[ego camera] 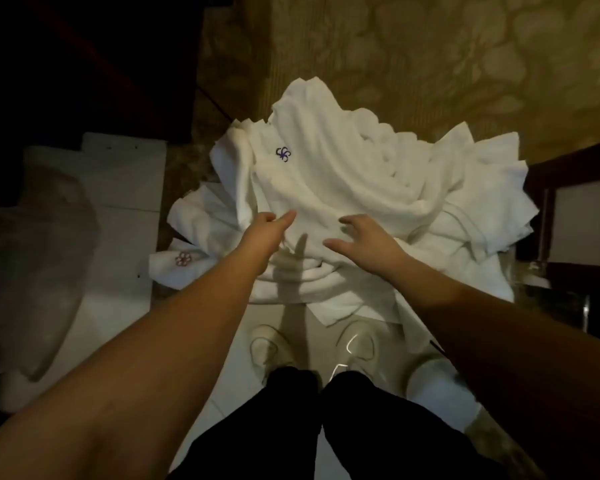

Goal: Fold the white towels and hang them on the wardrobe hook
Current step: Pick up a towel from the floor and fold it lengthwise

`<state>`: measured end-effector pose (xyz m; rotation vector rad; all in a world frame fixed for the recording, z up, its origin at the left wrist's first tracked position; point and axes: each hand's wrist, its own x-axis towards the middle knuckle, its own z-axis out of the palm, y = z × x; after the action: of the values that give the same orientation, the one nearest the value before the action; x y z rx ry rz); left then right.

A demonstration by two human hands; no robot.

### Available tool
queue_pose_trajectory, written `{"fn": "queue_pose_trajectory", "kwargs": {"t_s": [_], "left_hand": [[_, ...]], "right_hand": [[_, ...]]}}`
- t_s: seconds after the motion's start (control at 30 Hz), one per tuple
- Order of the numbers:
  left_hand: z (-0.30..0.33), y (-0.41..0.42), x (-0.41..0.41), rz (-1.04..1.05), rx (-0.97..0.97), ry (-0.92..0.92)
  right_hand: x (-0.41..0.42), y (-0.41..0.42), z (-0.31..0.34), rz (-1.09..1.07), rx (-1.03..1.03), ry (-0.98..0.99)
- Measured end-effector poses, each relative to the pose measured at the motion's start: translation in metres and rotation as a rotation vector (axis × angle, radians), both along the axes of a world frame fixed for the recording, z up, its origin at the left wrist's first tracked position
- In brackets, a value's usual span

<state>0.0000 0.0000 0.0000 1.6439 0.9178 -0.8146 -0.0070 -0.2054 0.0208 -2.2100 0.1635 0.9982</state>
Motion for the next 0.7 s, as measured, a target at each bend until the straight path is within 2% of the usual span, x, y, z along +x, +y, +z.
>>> {"fn": "queue_pose_trajectory", "kwargs": {"t_s": [0.1, 0.23, 0.3, 0.47, 0.6, 0.7], "left_hand": [[-0.03, -0.001, 0.007, 0.184, -0.075, 0.1], [-0.054, -0.002, 0.01, 0.321, -0.21, 0.132], [-0.052, -0.004, 0.011, 0.357, -0.271, 0.1], [-0.011, -0.016, 0.001, 0.366, -0.393, 0.04], [0.046, -0.026, -0.006, 0.475, -0.538, 0.007], [0.096, -0.03, -0.011, 0.479, -0.645, -0.009]], "right_hand": [[0.015, 0.025, -0.026, -0.049, 0.008, -0.12], [0.023, 0.038, -0.047, -0.03, -0.082, -0.019], [0.022, 0.038, -0.047, -0.07, -0.034, 0.044], [0.015, 0.033, -0.02, -0.385, 0.166, 0.207], [0.005, 0.032, 0.018, -0.581, 0.356, 0.299], [0.005, 0.026, 0.061, -0.728, 0.397, 0.397]]}}
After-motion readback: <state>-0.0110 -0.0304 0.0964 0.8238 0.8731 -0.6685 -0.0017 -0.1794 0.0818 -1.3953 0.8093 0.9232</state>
